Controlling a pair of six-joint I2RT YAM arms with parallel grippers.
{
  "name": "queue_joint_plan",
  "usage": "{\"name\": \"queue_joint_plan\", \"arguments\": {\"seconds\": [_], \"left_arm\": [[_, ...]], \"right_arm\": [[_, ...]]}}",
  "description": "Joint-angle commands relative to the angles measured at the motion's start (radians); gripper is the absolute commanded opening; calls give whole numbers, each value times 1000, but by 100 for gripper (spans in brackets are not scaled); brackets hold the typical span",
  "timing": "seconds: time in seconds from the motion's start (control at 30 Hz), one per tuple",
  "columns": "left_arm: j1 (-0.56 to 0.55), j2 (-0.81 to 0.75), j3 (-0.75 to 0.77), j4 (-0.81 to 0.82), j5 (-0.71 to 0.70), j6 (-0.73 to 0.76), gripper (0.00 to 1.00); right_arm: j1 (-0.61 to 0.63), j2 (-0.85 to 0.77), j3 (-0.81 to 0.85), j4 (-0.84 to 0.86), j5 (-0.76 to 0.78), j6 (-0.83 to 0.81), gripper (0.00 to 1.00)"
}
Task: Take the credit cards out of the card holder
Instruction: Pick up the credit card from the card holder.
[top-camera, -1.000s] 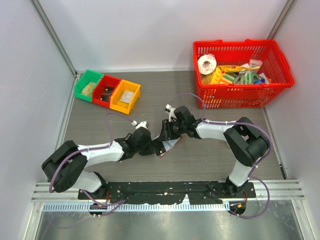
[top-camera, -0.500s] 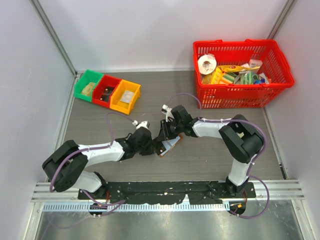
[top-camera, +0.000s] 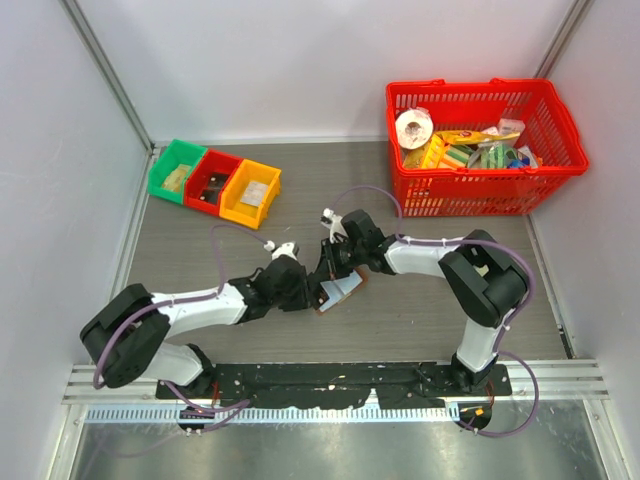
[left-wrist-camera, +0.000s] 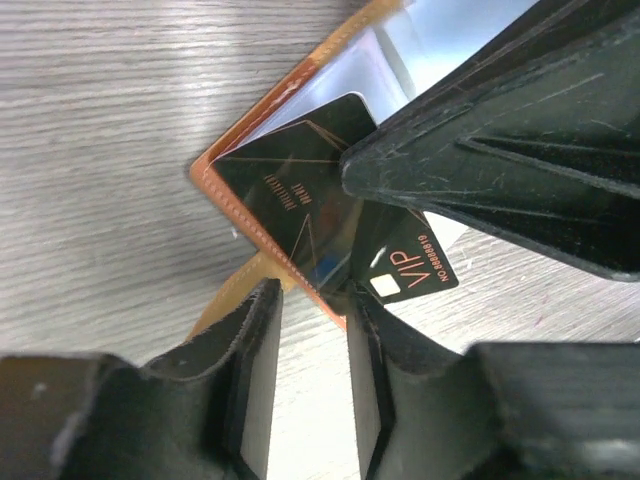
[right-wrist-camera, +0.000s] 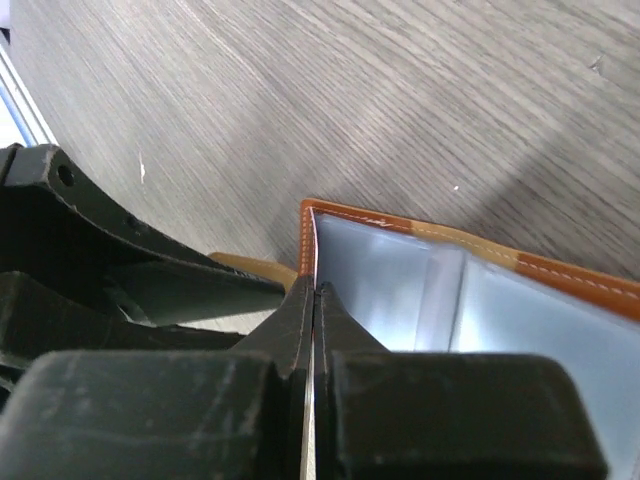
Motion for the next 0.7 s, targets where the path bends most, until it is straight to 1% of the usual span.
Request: {"name": "queue_joint_plan", "arguments": {"seconds": [0.0,0.03,0.1,0.17,0.27,0.33,0.4,0.47,0.53,0.67], "left_arm": [[-4,-143,-34,-58,-115,-16,44],[-2,-182,-43,-59,-135,-31,50],[-4,-274,-64,-55,-178,-56,67],[-2,-369,-81,-50,-213,-76,76],[-4,-505,-113,-15,-244,-100,88],[-4,-574,-142,42,-252,-129,93],[-7,-625,-179,124,-246,-160,96],[-5,-656,-201,203,-238,-180,96],[-5,-660,-210,284,-223,-188,96],[-5,-610,-209,405,-168,-196,92]], "right_arm": [[0,-110,-36,94,36,63,1],[0,-154,-51,147,59,106,1],[0,-220,-99,212,105,166,1],[0,-284,-139,261,142,221,1],[2,-392,-217,344,238,295,1],[6,-452,-275,429,290,394,1],[22,-501,-324,528,352,441,1],[49,-541,-349,560,416,455,1],[68,-567,-363,604,453,478,1],[89,-592,-405,712,493,530,1]]}}
